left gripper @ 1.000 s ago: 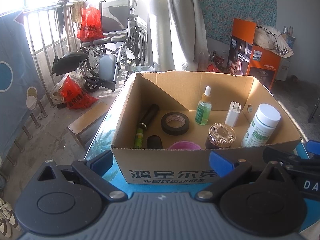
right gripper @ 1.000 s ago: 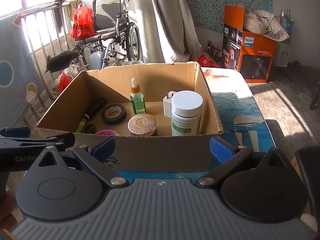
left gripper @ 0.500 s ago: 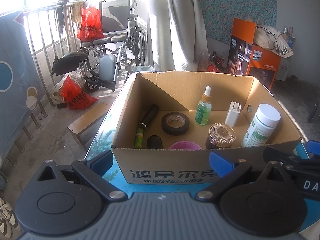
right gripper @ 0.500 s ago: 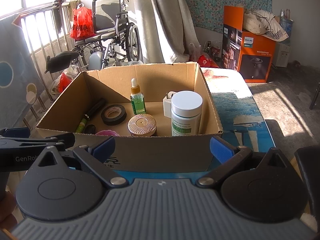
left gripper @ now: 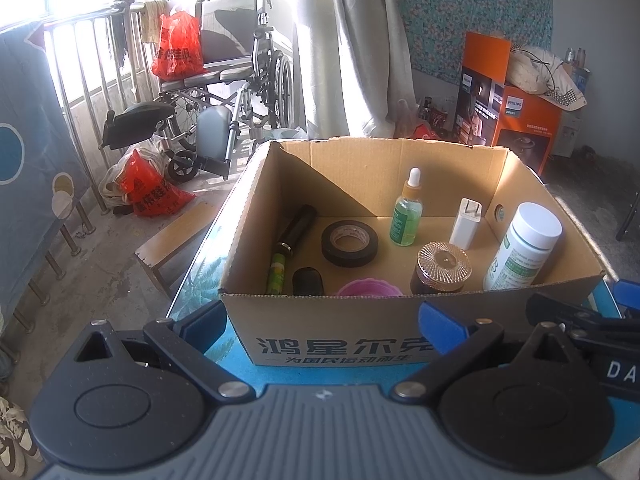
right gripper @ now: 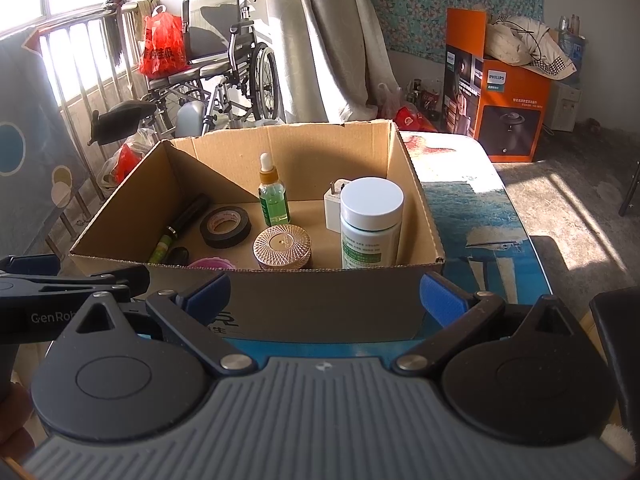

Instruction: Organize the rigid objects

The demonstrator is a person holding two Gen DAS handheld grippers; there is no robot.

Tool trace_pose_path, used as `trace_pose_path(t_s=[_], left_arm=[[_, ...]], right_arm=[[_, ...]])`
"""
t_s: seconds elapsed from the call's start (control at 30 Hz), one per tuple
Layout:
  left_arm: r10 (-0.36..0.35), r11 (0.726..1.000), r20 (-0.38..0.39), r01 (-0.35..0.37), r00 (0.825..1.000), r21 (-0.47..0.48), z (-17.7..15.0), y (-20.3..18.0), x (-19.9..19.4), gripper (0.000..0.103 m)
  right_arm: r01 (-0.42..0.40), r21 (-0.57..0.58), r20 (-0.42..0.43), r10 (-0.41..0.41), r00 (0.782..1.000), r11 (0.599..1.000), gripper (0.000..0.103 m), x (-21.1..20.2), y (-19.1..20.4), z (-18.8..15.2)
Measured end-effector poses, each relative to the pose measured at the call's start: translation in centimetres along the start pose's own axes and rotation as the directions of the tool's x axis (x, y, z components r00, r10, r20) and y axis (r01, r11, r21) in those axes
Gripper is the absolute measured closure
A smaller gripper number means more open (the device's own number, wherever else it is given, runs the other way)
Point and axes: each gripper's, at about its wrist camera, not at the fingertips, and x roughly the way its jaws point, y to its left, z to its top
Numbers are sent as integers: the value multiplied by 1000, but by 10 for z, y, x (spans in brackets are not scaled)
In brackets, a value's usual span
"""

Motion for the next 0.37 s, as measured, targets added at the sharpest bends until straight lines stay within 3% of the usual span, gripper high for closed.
trace_pose_path(t_s=[0.37], left_arm=[[2, 1000, -3, -2, 1000, 2, -1, 0, 0, 0]], right_arm=[[0, 5, -7, 0, 1000, 1000, 1, 0, -1, -1]])
